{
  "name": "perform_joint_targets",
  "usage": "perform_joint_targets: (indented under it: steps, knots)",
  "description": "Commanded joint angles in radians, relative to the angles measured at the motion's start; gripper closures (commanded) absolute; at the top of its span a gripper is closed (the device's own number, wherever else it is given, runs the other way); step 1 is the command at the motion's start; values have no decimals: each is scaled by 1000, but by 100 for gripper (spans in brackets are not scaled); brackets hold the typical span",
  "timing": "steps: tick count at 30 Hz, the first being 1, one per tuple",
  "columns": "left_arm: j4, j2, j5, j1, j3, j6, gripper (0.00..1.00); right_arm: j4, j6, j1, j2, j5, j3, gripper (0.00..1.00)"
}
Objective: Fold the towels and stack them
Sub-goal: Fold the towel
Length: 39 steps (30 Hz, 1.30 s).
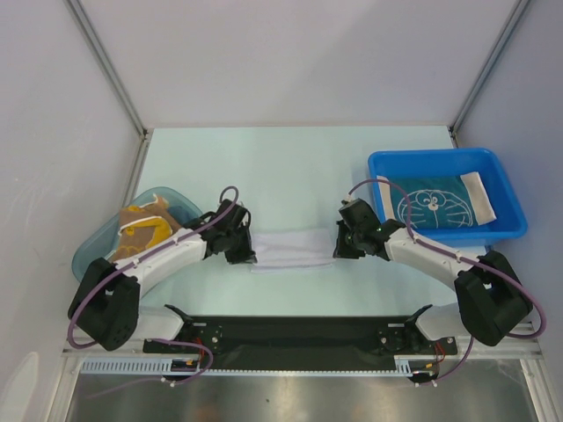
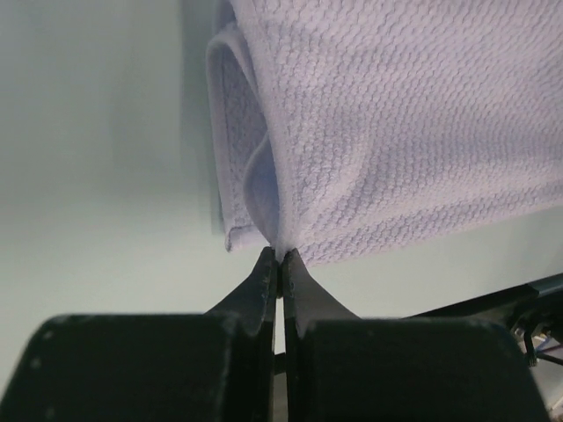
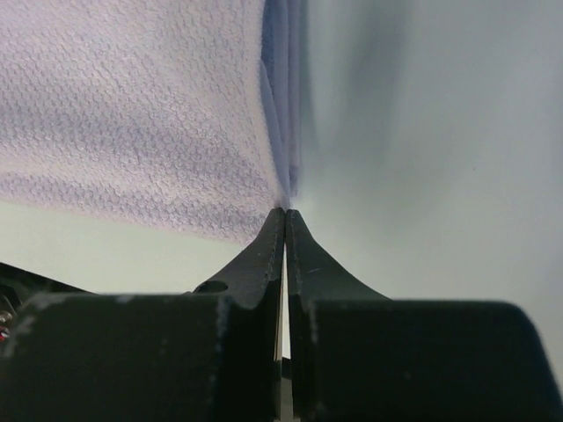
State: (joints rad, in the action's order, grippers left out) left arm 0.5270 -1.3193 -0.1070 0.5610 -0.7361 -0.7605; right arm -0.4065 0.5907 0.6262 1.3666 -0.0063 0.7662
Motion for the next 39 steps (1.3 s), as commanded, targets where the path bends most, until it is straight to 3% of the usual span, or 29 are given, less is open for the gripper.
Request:
perform_joint_targets:
  steps: [1,13,17,18,19,22,26,30,33,39]
  knots:
    - [67,9,98,-12,-40,26,100,38,14,0,-27,-24,-18,100]
    - [-18,-72,76,-15,47,46,100,120,32,6,2,-9,-93,98]
    - [14,-97,99,-15,23,50,80,109,32,7,-4,-4,-85,87]
    - [31,-95,102,-16,8,52,70,100,34,9,-9,-3,-81,79]
    - [47,-93,104,-16,-6,56,65,84,37,9,-15,2,-73,75]
    - [166,-81,180,-16,-110,72,58,-14,37,10,-55,46,-33,65]
    - [269,-31,279,-16,-235,84,55,-103,29,9,-107,77,37,67]
    - [170,-27,178,-18,-263,115,54,-32,-20,9,-77,17,97,71]
    - [32,-76,6,-21,-218,136,54,79,-112,6,1,-78,117,72]
    - [-64,-270,-17,-24,-163,106,56,195,-250,-37,215,-150,163,73]
